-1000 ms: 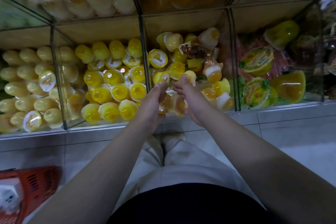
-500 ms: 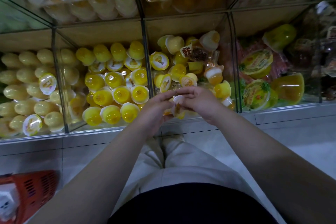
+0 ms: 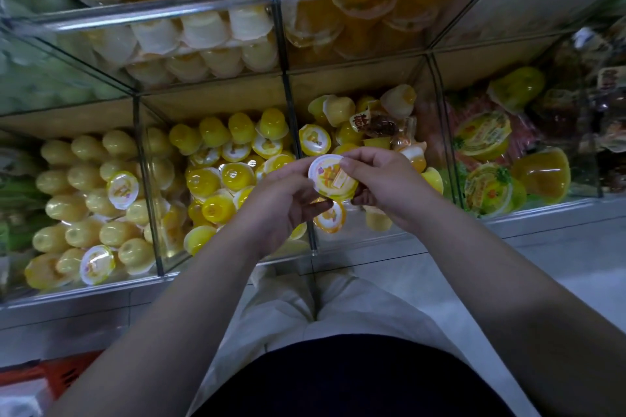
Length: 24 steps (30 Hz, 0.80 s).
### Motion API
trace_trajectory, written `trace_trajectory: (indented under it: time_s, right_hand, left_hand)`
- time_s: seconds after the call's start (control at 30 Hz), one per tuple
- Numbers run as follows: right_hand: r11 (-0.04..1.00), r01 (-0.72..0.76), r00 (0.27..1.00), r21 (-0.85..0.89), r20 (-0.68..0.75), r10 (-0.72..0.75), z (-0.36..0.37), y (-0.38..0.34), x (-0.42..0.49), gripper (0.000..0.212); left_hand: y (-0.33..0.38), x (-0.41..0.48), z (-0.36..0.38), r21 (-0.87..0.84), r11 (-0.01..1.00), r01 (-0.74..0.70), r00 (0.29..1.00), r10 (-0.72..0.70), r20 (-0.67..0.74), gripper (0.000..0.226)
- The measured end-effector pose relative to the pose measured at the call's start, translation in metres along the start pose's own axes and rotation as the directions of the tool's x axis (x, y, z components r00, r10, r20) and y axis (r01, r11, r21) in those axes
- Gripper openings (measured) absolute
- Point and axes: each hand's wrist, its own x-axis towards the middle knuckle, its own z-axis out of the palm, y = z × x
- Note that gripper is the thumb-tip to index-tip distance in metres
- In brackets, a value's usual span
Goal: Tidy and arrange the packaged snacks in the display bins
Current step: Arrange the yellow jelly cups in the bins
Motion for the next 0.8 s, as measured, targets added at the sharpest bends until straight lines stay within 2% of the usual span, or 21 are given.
trace_trajectory:
  time_s: [0.1, 0.27, 0.43, 0.8]
  right_hand:
    - [0.998, 0.006, 1.0, 0.068, -0.006, -0.006, 0.009, -0.019, -0.006, 0.009]
    - [0.984, 0.075, 0.996, 0.163, 0.024, -0.08, 0.026, -0.051, -0.018, 0.016]
    - [0.962, 0.127, 0.983, 0.243, 0.097, -0.154, 0.044, -0.078, -0.027, 0.018]
    - [0.926, 0.304, 0.928, 0.224, 0.149, -0.341, 0.084, -0.128, -0.026, 0.02]
  left_hand:
    - [0.018, -0.01, -0.005, 0.058, 0.997, -0.056, 0.998, 0.054, 0.045, 0.05]
    - [0.043, -0.025, -0.017, 0.124, 0.975, -0.182, 0.983, 0.177, 0.052, 0.047]
    - [0.069, -0.037, -0.037, 0.177, 0.94, -0.292, 0.956, 0.283, 0.074, 0.064]
    - [0.126, -0.054, -0.071, 0.198, 0.855, -0.48, 0.877, 0.471, 0.095, 0.075]
